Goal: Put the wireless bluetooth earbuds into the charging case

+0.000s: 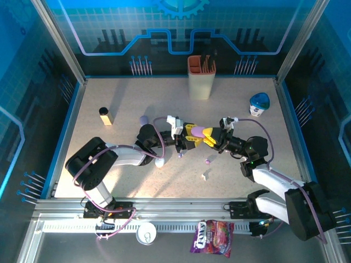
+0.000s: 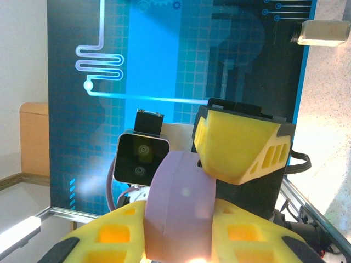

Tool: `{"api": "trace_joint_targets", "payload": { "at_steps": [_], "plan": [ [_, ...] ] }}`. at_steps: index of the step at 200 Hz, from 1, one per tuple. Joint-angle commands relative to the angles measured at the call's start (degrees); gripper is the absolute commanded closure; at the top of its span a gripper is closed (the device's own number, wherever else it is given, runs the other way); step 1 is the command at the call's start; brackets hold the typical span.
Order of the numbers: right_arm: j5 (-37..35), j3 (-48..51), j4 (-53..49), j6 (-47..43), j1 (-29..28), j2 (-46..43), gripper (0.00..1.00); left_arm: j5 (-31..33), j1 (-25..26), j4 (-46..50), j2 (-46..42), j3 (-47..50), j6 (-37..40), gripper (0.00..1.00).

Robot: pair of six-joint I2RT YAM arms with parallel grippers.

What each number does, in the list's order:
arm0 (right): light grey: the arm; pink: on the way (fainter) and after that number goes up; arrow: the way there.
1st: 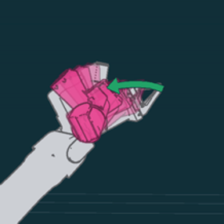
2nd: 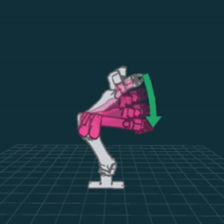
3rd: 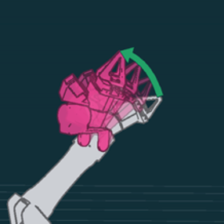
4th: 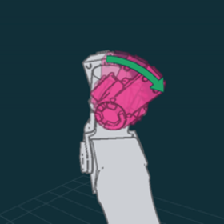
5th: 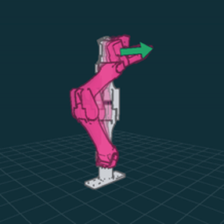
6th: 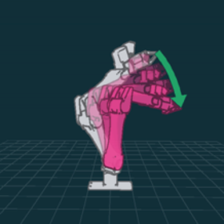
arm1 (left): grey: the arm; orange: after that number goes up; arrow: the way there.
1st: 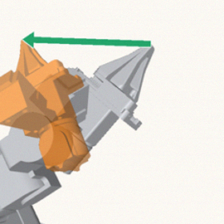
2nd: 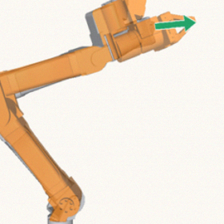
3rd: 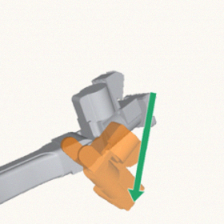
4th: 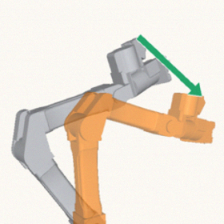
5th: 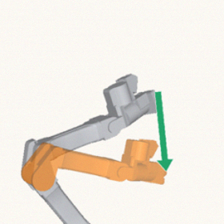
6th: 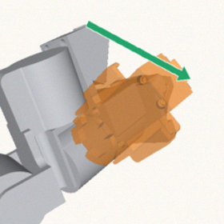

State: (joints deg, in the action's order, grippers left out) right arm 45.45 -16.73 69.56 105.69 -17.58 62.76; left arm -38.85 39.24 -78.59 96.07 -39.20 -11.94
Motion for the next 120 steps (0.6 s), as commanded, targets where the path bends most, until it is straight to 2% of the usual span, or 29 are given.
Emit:
{"api": "trace_joint_targets", "payload": {
  "at_steps": [1,4,8,30,39,57,79,107,120],
  "plan": [
    [0.7,0.5,1.7,-0.2,0.5,0.3,1.00,0.1,0.3,-1.7,0.5,-1.1,0.0,0.68],
    [0.6,0.4,1.5,-0.2,0.5,0.2,1.00,0.2,0.2,-1.7,0.5,-1.0,0.2,0.68],
    [0.6,0.4,1.3,-0.4,0.6,0.1,0.95,0.3,0.3,-1.7,0.4,-0.8,0.4,0.68],
    [0.9,0.1,-2.3,-2.5,1.5,-1.6,0.55,2.3,0.2,-1.8,-0.2,0.4,1.1,0.70],
    [0.9,-0.1,-5.3,-4.4,2.4,-3.0,0.45,2.8,0.2,-1.7,-0.4,0.8,1.4,0.70],
    [2.6,-1.3,-14.9,-10.2,5.8,-6.2,0.37,2.8,0.0,-1.7,-0.4,1.2,1.1,0.70],
    [4.3,-5.0,-32.6,-21.7,9.3,-10.7,0.31,2.7,-0.2,-1.7,-0.4,2.2,0.8,0.70],
    [2.6,-16.3,-66.8,-49.3,10.5,-13.7,0.24,2.5,-0.8,-1.7,-1.4,4.1,1.2,0.70],
    [1.1,-22.2,-78.4,-61.2,10.4,-12.8,0.20,1.5,-1.1,-1.7,-2.0,4.4,1.1,0.70]
  ]
}}
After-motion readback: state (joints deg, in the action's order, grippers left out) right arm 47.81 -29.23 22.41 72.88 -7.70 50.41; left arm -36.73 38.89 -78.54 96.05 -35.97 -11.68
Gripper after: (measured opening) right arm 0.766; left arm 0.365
